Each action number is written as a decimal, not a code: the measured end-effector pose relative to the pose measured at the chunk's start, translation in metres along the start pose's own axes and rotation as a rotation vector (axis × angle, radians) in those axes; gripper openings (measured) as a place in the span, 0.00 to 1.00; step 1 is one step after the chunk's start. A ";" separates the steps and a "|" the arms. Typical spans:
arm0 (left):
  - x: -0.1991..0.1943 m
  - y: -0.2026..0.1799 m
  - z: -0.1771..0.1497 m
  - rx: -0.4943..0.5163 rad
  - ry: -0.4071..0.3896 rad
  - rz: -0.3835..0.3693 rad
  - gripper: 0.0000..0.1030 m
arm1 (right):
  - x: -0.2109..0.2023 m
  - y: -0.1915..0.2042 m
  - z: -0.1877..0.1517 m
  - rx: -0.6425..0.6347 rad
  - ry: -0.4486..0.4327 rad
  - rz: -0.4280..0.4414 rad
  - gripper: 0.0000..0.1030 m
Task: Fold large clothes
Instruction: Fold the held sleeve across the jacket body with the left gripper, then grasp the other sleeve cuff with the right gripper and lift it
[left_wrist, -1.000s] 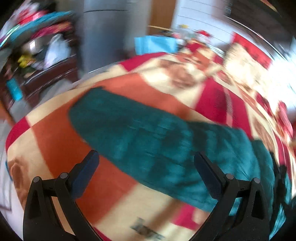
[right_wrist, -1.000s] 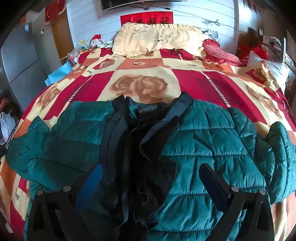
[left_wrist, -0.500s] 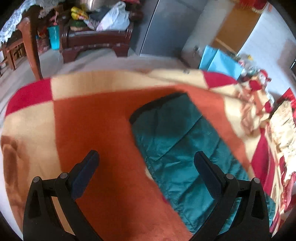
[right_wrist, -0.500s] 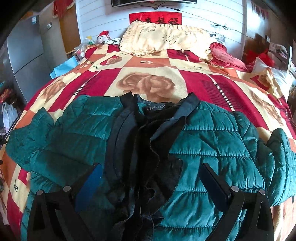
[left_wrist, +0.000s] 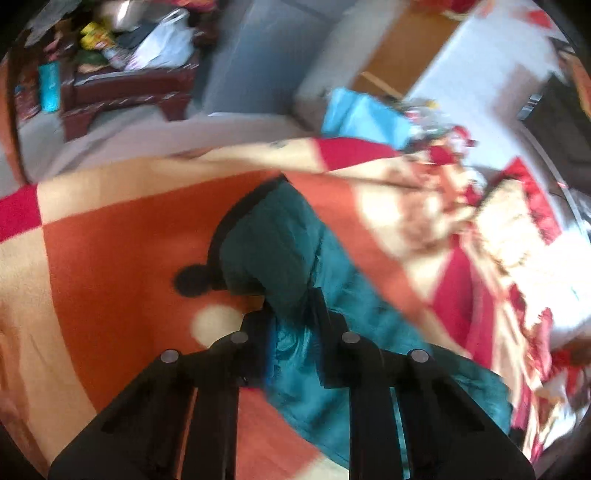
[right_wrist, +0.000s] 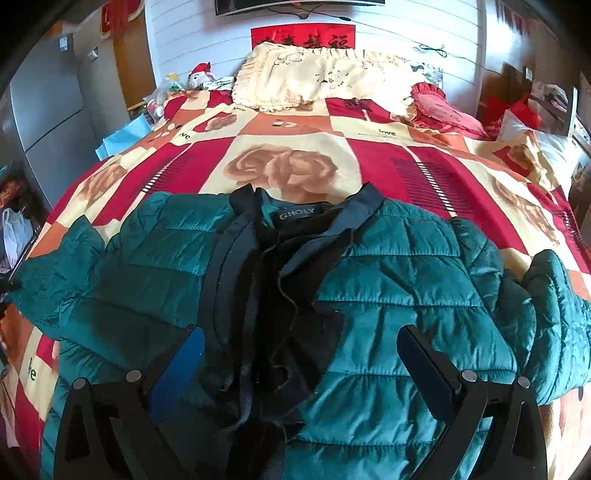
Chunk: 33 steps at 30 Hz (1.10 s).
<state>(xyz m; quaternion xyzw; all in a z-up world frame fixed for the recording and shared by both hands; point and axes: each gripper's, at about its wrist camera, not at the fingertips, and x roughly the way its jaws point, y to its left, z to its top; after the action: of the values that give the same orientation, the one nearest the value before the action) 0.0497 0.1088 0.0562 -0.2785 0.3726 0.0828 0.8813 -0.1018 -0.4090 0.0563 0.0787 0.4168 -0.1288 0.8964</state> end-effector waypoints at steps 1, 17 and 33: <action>-0.014 -0.013 -0.003 0.025 -0.011 -0.041 0.13 | -0.002 -0.002 0.000 0.000 -0.003 -0.002 1.00; -0.122 -0.239 -0.160 0.494 0.140 -0.463 0.11 | -0.039 -0.048 -0.003 0.068 -0.043 -0.033 1.00; -0.105 -0.245 -0.206 0.617 0.246 -0.425 0.43 | -0.044 -0.051 -0.008 0.100 -0.016 0.123 1.00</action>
<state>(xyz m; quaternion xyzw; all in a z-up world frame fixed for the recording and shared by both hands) -0.0645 -0.2026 0.1185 -0.0795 0.4167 -0.2512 0.8700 -0.1498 -0.4484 0.0829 0.1479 0.3971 -0.0946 0.9008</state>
